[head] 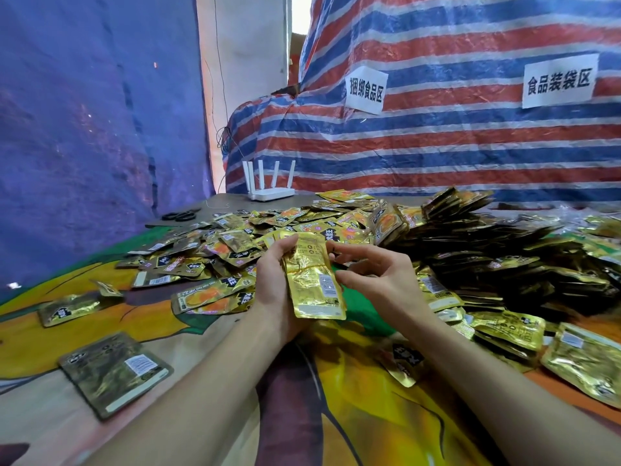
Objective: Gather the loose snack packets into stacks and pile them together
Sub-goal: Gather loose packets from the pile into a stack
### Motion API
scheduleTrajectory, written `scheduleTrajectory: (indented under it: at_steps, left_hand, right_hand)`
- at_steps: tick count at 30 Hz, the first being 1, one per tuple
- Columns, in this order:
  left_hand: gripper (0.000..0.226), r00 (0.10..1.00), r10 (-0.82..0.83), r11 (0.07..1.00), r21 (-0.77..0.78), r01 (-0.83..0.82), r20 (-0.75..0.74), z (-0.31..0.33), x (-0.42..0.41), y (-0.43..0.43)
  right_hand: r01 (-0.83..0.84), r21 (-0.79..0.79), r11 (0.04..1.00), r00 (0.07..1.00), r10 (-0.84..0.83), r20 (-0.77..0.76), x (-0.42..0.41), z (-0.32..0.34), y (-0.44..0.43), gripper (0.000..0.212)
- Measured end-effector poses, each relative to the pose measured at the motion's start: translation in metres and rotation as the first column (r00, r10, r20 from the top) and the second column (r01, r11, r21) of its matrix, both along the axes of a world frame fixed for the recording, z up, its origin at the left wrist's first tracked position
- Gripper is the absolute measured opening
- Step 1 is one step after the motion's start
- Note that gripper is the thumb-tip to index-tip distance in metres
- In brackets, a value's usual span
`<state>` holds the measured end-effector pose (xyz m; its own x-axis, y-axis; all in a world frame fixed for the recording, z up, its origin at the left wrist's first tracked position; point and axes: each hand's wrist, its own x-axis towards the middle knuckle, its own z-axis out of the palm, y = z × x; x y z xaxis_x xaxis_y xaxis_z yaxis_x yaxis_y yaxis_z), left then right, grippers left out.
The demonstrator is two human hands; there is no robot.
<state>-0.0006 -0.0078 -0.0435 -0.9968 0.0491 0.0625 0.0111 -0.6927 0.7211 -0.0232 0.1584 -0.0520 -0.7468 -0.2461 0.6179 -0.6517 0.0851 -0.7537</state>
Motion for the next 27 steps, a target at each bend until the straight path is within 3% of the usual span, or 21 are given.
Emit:
scheduleTrajectory:
  at_steps: [3,4,6,9,11,14,16,18,21,23,27]
  left_hand:
    - [0.046,0.999,0.034,0.999,0.027,-0.033,-0.008,0.002,0.0,-0.001]
    - [0.043,0.998,0.052,0.998,0.035,-0.051,-0.023,0.003,0.0,0.0]
    - [0.042,0.985,0.162,0.987,0.029,-0.161,-0.052,0.003,-0.003,0.003]
    - [0.064,0.905,0.408,0.91,-0.025,-0.414,-0.121,0.001,-0.01,0.001]
    - [0.059,0.908,0.397,0.914,-0.031,-0.404,-0.137,0.0,-0.009,-0.002]
    - [0.022,0.988,0.151,0.977,-0.142,-0.156,-0.046,0.004,0.0,0.001]
    - [0.026,0.998,0.05,0.981,-0.183,-0.058,-0.048,0.002,0.002,0.002]
    - [0.025,0.996,0.025,0.973,-0.228,-0.044,-0.087,0.0,0.002,0.004]
    - [0.017,0.985,0.102,0.956,-0.259,-0.136,-0.139,0.002,0.002,0.003]
    - [0.024,0.947,0.202,0.928,-0.261,-0.267,-0.25,0.004,0.004,0.001]
    - [0.04,0.769,0.268,0.756,-0.368,-0.541,-0.58,0.008,0.015,0.007]
  right_hand:
    - [-0.074,0.059,0.996,0.99,0.066,0.125,0.006,-0.002,-0.006,0.013]
    - [-0.078,0.101,0.992,0.983,0.059,0.174,0.008,-0.003,-0.008,0.016]
    - [-0.144,0.077,0.987,0.951,0.117,0.287,0.01,-0.002,-0.012,0.034]
    - [-0.308,-0.112,0.945,0.818,0.323,0.476,0.017,0.005,-0.018,0.064]
    - [-0.339,0.028,0.94,0.84,0.289,0.459,0.024,0.005,-0.02,0.078]
    - [-0.213,0.4,0.892,0.949,0.09,0.303,0.031,-0.002,-0.022,0.088]
    - [-0.132,0.458,0.879,0.977,0.036,0.212,0.03,-0.004,-0.025,0.086]
    - [-0.154,0.427,0.891,0.973,0.061,0.222,0.028,-0.003,-0.025,0.079]
    - [-0.135,0.469,0.873,0.975,0.033,0.22,0.025,-0.005,-0.021,0.074]
    - [-0.141,0.478,0.867,0.975,0.037,0.221,0.026,-0.006,-0.02,0.077]
    - [-0.224,0.406,0.886,0.96,0.129,0.248,0.029,-0.005,-0.026,0.092]
